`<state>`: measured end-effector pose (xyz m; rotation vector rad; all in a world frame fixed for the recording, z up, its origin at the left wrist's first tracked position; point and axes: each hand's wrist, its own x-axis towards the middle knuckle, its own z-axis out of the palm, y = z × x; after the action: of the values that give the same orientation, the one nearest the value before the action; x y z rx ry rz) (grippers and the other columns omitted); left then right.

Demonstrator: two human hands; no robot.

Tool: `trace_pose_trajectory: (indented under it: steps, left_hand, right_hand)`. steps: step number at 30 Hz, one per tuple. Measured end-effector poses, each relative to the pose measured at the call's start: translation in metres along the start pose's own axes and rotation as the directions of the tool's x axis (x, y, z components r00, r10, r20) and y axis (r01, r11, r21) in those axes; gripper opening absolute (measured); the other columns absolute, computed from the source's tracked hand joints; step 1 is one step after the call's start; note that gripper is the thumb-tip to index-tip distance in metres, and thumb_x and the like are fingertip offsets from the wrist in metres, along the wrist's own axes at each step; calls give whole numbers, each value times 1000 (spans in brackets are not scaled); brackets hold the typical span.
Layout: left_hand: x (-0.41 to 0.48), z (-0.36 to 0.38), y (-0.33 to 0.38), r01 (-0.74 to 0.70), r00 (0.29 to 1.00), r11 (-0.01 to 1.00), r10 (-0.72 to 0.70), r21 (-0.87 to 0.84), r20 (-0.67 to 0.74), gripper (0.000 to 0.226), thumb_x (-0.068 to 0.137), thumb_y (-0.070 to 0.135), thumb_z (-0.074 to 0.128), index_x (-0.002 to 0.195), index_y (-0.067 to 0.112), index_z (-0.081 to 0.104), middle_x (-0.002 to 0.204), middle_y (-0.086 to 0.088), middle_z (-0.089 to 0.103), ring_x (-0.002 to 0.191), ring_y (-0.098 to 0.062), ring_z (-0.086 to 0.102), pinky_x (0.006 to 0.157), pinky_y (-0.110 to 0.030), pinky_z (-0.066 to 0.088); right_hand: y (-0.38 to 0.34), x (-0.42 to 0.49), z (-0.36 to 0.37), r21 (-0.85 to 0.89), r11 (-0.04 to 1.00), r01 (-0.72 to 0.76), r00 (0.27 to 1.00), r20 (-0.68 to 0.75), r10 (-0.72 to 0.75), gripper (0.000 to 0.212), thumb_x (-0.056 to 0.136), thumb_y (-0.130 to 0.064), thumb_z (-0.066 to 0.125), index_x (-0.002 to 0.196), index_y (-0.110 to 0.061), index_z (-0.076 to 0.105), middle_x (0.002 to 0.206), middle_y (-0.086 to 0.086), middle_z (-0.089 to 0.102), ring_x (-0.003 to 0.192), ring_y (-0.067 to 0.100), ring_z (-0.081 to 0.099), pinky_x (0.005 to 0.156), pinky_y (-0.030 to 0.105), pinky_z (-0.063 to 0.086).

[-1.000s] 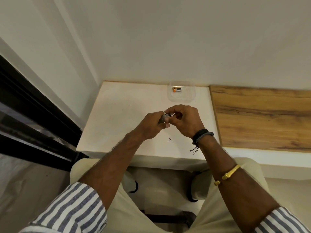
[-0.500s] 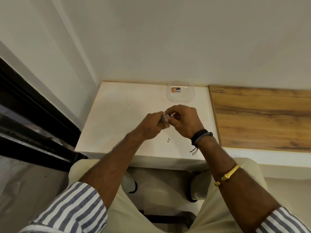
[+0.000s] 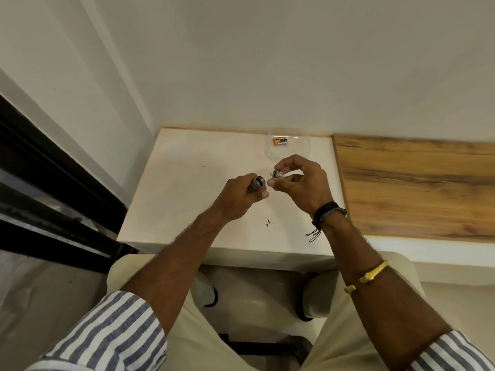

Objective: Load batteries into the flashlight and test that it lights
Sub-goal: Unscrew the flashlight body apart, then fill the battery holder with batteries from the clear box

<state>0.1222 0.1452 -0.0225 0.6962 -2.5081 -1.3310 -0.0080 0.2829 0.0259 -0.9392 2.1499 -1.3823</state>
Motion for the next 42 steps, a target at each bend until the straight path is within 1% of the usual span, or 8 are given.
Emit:
trace_pose_trajectory:
  steps: [5, 10, 19, 26, 30, 35, 38, 42]
  left_hand:
    - [3, -1, 4, -12, 997, 994, 3, -108, -78, 23, 91, 29, 74, 108, 14, 70, 86, 7, 74, 79, 1, 66, 70, -8, 49]
    - [3, 3, -4, 44, 992, 978, -67, -204, -108, 29, 93, 27, 72, 116, 10, 68, 102, 0, 75, 88, -4, 68, 80, -21, 55]
    - [6, 24, -14, 113, 986, 981, -130, -155, -104, 13, 105, 18, 50, 97, 9, 44, 72, 9, 45, 57, -2, 43, 58, -11, 38]
    - [10, 28, -20, 50, 996, 994, -57, -94, -73, 23, 103, 13, 55, 123, 2, 54, 114, -10, 68, 101, -19, 63, 87, -15, 47]
    - [10, 28, -23, 21, 999, 998, -22, -60, -31, 21, 101, 13, 59, 119, 4, 57, 116, -11, 69, 106, -25, 65, 95, -31, 52]
    - [13, 21, -16, -38, 999, 989, 34, 141, 32, 27, 96, 14, 65, 122, 7, 60, 109, -10, 65, 96, -26, 58, 90, -44, 52]
    - [17, 13, -6, -128, 990, 877, 81, 463, 119, 36, 97, 19, 63, 133, 17, 59, 117, -7, 62, 106, -27, 55, 96, -42, 43]
    - [19, 1, 11, -247, 967, 625, 203, 741, 151, 40, 96, 12, 60, 135, 23, 59, 121, -6, 61, 111, -27, 54, 97, -40, 39]
  right_hand:
    - [19, 7, 5, 183, 978, -103, 986, -109, 124, 31, 69, -27, 94, 92, -17, 75, 86, -2, 79, 74, 16, 77, 69, 37, 66]
    - [58, 13, 16, 240, 930, -279, 925, -192, 328, 27, 69, -25, 93, 89, -21, 75, 87, 0, 79, 88, 21, 76, 86, 43, 63]
    - [106, 10, 41, -68, 943, -326, 914, -279, 296, 29, 86, -40, 78, 105, -18, 77, 96, -1, 77, 88, 18, 69, 86, 40, 59]
    - [115, 12, 50, -252, 902, -351, 910, -320, 265, 31, 92, -40, 71, 116, -20, 74, 111, 6, 69, 98, 25, 66, 82, 30, 48]
    - [112, 14, 49, -250, 888, -385, 900, -315, 301, 36, 91, -41, 72, 120, -19, 72, 110, 5, 70, 94, 21, 64, 82, 31, 48]
    - [86, 5, 47, 118, 961, -250, 887, -370, 276, 23, 95, -26, 70, 114, -16, 75, 94, 7, 74, 81, 18, 68, 75, 33, 58]
    - [62, -3, 48, 583, 752, -307, 891, -101, 442, 18, 99, -16, 60, 104, -13, 77, 96, 12, 77, 80, 18, 74, 62, 28, 59]
    - [47, -13, 45, 751, 508, -421, 859, 151, 489, 20, 99, -9, 59, 111, -3, 74, 109, 17, 77, 93, 26, 76, 78, 33, 64]
